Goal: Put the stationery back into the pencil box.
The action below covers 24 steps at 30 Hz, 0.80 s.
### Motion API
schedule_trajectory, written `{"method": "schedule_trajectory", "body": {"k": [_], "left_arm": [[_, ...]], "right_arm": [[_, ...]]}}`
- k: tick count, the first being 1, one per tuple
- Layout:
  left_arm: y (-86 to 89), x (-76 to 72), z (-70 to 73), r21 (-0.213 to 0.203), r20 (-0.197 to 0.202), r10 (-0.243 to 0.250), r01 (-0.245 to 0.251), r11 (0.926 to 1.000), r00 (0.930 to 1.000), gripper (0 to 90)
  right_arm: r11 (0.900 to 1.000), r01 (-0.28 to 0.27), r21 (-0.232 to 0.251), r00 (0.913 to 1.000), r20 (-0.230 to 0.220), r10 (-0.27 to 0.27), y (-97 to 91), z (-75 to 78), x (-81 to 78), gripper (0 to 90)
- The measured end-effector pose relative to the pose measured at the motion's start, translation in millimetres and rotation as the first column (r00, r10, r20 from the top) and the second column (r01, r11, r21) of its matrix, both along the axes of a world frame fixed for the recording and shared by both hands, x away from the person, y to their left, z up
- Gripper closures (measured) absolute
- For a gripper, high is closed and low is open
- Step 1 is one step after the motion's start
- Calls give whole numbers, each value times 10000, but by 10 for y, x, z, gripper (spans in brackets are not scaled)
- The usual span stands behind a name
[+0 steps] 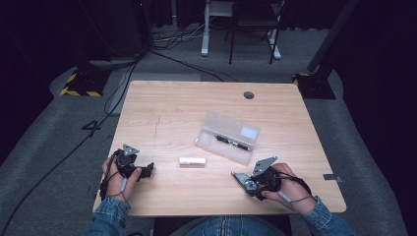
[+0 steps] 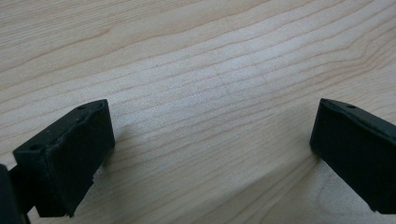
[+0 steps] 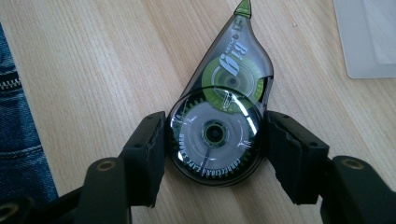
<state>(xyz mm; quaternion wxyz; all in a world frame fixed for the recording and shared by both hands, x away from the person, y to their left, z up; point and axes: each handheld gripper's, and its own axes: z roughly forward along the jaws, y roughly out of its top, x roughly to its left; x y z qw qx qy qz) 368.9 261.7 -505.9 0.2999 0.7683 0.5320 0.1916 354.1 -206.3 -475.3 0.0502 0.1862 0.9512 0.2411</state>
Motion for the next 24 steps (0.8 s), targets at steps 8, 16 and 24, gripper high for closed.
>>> {"method": "schedule_trajectory", "body": {"k": [8,16,24], "left_arm": [[0,-1,1,3,-8,8,-8,10000,10000,0],[0,0,1,6,-10,3,-3,10000,10000,1],[-1,-1,1,5,-6,6,-6,10000,10000,0]], "right_arm": [[9999,-112,45,9999,0,112,1,-1,2,414],[9994,-354,40,9994,12,354,15,0,-7,416],[9978,-571,329,9984,62,569,17,63,-18,417]]}}
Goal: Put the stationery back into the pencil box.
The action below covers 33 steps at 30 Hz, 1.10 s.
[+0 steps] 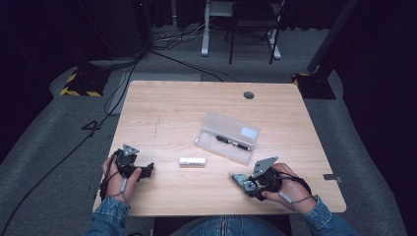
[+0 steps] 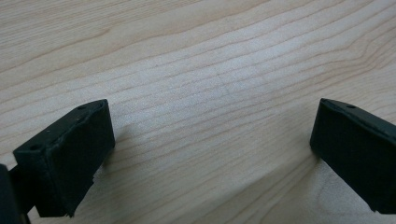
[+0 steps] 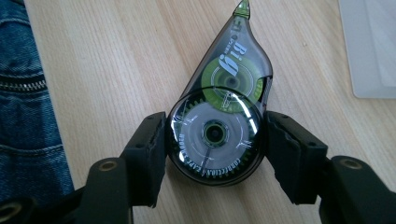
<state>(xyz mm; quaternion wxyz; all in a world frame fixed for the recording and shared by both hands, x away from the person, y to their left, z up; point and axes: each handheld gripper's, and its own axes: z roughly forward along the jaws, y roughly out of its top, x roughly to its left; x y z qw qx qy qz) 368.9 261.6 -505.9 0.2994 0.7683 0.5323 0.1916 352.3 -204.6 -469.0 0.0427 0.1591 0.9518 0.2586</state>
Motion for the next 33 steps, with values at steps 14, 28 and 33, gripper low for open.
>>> {"method": "schedule_trajectory", "body": {"k": [14,28,33], "left_arm": [[5,-8,2,27,-14,-32,32,10000,10000,1],[20,-9,1,50,28,-181,181,9998,9998,1],[18,-10,0,20,24,-168,168,9999,9999,1]], "right_arm": [[9983,-192,556,9988,469,166,-11,222,75,417],[9961,-487,737,9934,1074,406,22,439,253,416],[9954,-623,729,9915,1183,534,41,498,356,416]]}}
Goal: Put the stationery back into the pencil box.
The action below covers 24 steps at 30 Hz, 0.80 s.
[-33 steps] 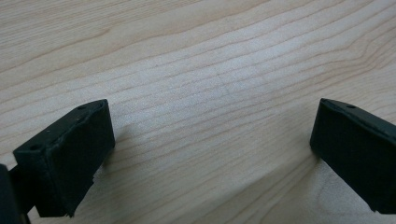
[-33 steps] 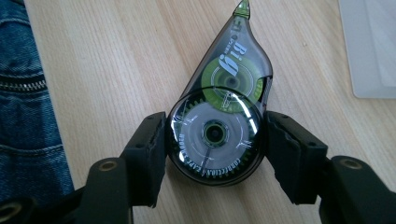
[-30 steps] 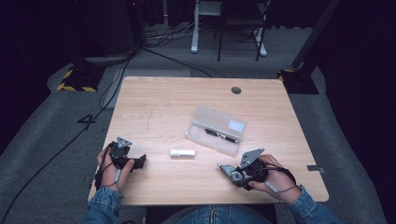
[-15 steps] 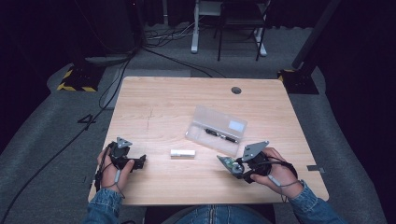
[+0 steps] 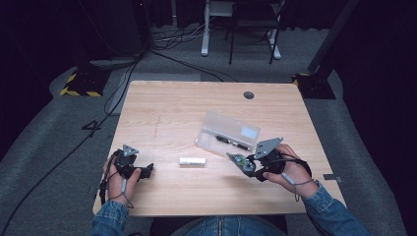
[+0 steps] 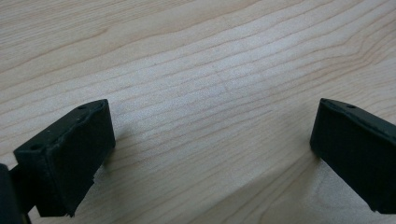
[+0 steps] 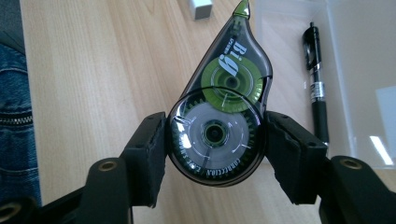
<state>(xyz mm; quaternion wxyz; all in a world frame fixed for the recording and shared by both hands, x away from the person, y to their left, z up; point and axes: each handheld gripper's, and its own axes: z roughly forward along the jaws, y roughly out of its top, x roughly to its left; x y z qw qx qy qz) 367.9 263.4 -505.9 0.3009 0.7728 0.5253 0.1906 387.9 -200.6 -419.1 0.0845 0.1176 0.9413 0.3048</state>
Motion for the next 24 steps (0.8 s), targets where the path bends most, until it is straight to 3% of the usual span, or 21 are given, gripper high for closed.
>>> {"method": "schedule_trajectory", "body": {"k": [9,24], "left_arm": [[0,0,0,3,-2,-1,1,10000,10000,1],[2,1,1,26,5,-11,11,10000,10000,1]], "right_arm": [[9997,-165,-189,9999,-16,165,37,45,245,416],[9976,-374,-576,9993,-86,370,81,-38,585,416]]}}
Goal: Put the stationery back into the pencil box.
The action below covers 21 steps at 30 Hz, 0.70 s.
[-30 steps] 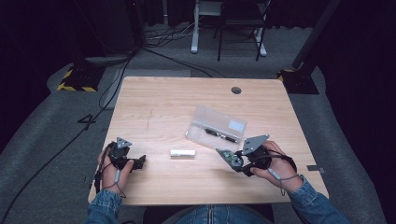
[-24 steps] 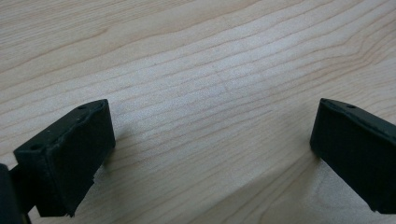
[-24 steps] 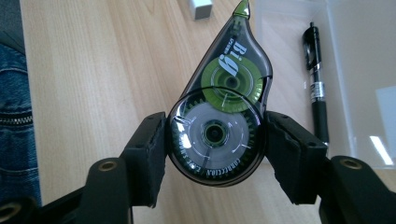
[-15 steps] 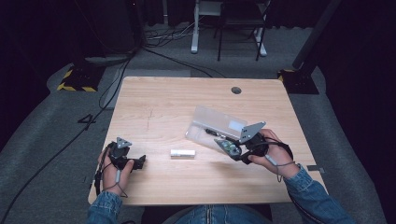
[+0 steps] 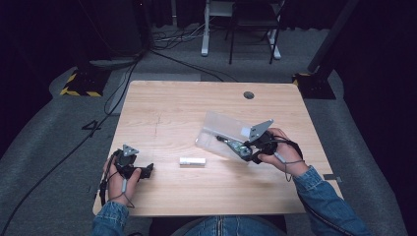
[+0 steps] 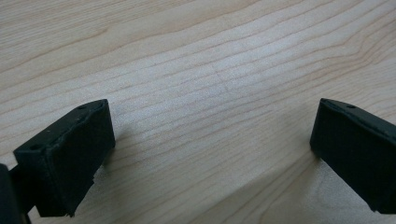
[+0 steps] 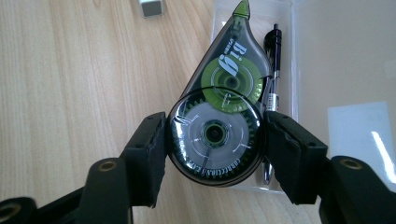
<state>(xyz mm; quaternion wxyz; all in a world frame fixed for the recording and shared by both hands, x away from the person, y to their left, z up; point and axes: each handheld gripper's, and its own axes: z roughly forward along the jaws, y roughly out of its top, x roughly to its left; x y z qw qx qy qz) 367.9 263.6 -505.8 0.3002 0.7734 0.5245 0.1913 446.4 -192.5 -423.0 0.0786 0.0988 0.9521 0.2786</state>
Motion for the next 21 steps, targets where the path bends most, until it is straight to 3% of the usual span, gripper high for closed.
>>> {"method": "schedule_trajectory", "body": {"k": [12,21], "left_arm": [[0,0,0,-6,0,2,-2,10000,10000,1],[-1,0,-1,-20,-6,7,-7,10000,10000,1]], "right_arm": [[9989,-82,-471,9992,-390,64,21,-168,212,416],[9976,-142,-674,9978,-653,98,-8,-250,276,416]]}}
